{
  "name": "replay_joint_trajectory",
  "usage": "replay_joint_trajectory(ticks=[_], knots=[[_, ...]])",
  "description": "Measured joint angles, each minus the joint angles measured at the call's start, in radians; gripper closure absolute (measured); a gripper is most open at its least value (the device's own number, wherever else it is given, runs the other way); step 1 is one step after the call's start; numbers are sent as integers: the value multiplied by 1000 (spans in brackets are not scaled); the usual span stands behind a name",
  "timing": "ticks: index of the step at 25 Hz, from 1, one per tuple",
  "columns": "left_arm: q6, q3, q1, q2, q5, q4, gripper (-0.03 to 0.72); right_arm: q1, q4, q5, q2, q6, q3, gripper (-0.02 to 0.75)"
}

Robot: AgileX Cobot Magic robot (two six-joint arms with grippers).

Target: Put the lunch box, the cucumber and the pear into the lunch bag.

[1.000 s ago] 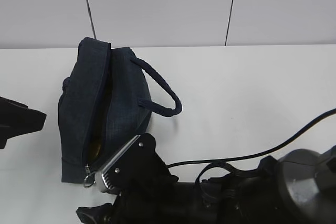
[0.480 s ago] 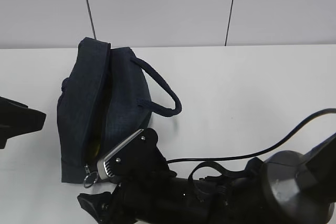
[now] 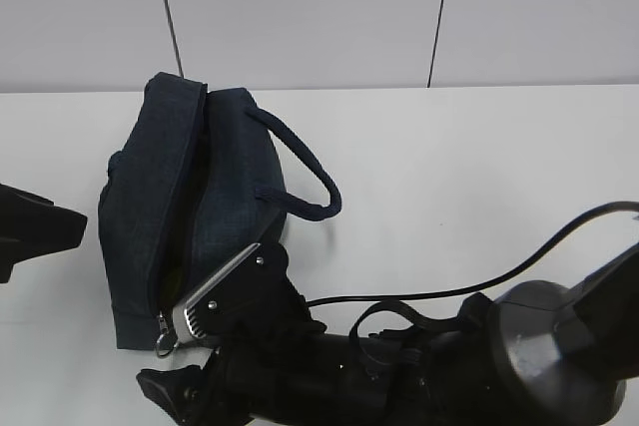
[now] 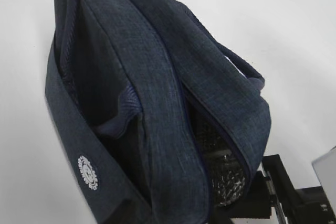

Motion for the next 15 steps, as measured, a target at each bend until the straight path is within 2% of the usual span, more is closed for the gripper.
replay_joint_trajectory(ticks=[15], knots=[[0,0,0,0,-1,0,440,0,-15,13,42,8,-38,227]])
